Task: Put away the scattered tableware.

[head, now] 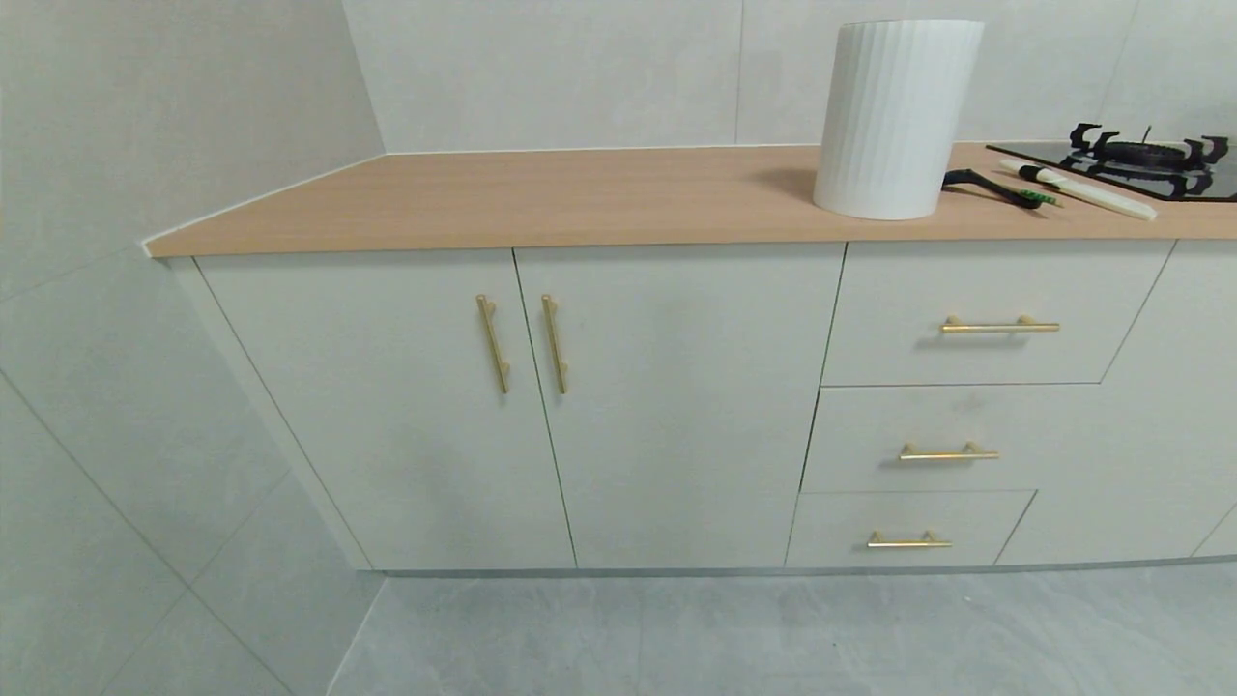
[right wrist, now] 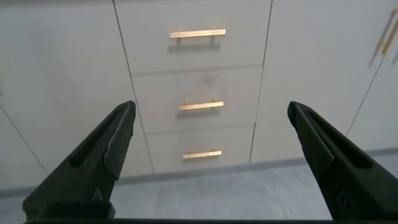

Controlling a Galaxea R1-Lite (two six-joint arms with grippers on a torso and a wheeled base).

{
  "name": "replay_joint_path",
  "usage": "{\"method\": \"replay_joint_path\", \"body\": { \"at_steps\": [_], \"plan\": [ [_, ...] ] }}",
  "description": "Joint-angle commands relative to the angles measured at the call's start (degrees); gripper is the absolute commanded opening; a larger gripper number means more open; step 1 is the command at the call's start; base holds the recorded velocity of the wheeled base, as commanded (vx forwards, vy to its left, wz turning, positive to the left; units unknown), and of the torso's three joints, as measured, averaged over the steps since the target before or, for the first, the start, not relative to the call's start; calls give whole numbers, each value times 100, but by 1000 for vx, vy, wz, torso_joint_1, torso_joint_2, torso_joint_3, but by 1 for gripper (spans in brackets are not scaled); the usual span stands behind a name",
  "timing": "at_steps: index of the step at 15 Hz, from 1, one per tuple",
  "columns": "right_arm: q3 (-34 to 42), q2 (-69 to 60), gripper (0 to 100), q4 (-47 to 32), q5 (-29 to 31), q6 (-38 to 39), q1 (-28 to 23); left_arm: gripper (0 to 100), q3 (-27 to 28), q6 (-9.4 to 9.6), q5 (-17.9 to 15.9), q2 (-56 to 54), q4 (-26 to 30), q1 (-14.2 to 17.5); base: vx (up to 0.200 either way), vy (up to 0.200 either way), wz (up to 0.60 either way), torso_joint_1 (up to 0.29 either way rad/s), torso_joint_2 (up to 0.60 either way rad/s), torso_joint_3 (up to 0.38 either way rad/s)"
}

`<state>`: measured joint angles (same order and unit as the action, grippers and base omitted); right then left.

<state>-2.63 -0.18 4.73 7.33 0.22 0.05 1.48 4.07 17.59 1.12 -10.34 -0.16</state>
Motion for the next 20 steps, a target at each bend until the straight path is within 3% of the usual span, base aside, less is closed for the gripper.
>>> {"method": "replay_joint_path", "body": {
  "at_steps": [1,3,5,7,9,11,13,14,20],
  "plan": [
    [263,18,100,-69,-12,13,4,100,-148,-100,-177,-112,471,51,0,0,0,0,0,0],
    [263,18,100,-209,-47,22,4,100,-148,-223,-696,-112,805,51,0,0,0,0,0,0],
    [263,18,100,-209,-258,31,13,100,-148,-504,-1311,-112,893,51,0,0,0,0,0,0],
    [263,18,100,-438,-706,-57,13,100,-148,-425,-1434,-112,990,51,0,0,0,0,0,0],
    [263,36,100,-464,-847,-250,21,100,-148,-20,-1689,-103,1025,51,0,0,0,0,0,0],
    [263,18,100,-464,-882,-163,21,100,-148,6,-1759,-68,1043,7,0,0,0,0,0,0],
    [263,18,100,-455,-917,-136,21,100,-148,-328,-1759,-95,1043,-2,0,0,0,0,0,0],
    [263,18,100,-455,-917,-127,21,100,-148,-398,-1759,-95,1043,7,0,0,0,0,0,0],
    [263,18,100,-464,-917,-127,21,100,-148,-381,-1759,-95,1043,7,0,0,0,0,0,0]
  ]
}}
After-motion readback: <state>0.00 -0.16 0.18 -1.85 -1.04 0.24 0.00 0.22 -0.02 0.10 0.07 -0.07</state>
